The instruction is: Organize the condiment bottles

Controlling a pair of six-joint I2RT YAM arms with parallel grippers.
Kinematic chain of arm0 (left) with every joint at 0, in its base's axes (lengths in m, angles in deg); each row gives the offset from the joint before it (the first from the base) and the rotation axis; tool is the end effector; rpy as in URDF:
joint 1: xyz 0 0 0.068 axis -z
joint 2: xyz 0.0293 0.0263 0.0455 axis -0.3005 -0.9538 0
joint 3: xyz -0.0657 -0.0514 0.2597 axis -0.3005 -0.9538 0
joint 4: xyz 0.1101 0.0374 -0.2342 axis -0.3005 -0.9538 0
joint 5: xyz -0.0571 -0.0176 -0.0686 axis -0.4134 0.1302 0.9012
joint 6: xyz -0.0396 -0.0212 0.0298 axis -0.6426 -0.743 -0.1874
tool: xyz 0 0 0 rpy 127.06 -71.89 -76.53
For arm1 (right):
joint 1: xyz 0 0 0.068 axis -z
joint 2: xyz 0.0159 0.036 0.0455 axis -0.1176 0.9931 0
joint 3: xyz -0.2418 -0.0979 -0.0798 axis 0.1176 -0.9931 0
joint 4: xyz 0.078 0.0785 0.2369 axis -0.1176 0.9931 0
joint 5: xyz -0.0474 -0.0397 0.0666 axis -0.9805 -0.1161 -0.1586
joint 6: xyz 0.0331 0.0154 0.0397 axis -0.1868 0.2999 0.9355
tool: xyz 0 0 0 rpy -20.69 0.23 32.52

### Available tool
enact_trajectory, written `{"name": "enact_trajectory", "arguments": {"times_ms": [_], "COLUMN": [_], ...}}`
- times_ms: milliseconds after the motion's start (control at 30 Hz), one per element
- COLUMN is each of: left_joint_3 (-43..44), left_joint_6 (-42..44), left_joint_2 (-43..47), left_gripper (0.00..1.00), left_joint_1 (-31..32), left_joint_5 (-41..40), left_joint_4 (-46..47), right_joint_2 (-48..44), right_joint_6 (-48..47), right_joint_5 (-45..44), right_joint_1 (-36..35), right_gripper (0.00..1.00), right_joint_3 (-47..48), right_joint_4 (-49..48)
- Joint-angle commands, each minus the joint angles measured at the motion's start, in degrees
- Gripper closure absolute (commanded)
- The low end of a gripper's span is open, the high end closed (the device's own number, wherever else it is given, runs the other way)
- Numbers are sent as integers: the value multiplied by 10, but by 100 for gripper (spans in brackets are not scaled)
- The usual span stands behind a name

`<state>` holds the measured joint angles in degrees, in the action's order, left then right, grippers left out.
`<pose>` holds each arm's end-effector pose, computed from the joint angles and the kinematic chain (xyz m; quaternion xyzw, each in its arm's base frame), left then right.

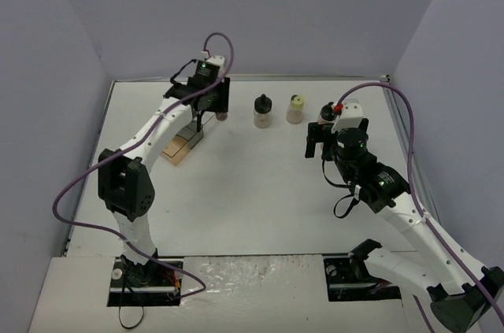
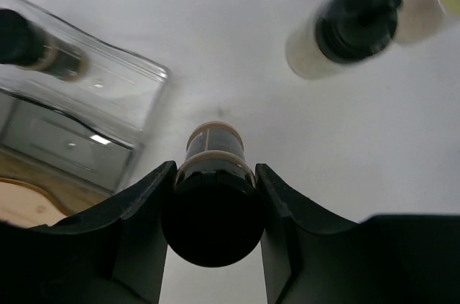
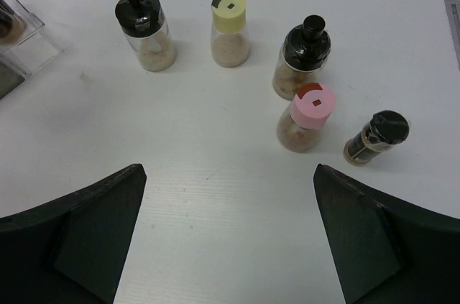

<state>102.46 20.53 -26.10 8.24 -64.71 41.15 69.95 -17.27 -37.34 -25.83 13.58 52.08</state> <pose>0.3869 -0.1863 0.3377 0.0625 0.8920 -0.1627 0.4171 0.1833 0.1037 0.3641 -0.0439 0.7582 0.1168 0.6400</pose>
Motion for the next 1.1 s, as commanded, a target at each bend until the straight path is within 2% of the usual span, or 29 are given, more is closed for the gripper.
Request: {"name": "enact_trajectory", "arguments": {"times_ms": [0, 200, 333, 767, 1033, 1067], "left_joint_3": [98, 184, 211, 187, 205, 206], "left_joint_6": [2, -6, -22, -73, -91, -92], "left_joint_2": [-15, -100, -143, -189, -224, -225], "left_gripper": [68, 68, 68, 68, 58, 54], "left_joint_1": [-65, -97, -104, -113, -119, -120], "left_joint_5": [-19, -27, -22, -78, -75, -76], "left_joint_4": [-15, -32, -41, -20, -20, -20], "right_joint_2": [-11, -13, -17, -30, -27, -27], "right_joint_6": [0, 4, 6, 10, 14, 15], "right_joint_5": [-22, -23, -23, -31, -54, -53], "right_joint_1": [3, 3, 4, 5, 5, 5], "right_gripper": [0, 0, 0, 0, 0, 0], "right_joint_3": [4, 3, 4, -12, -20, -20], "right_joint_4": [-25, -23, -19, -12, -11, -11]}}
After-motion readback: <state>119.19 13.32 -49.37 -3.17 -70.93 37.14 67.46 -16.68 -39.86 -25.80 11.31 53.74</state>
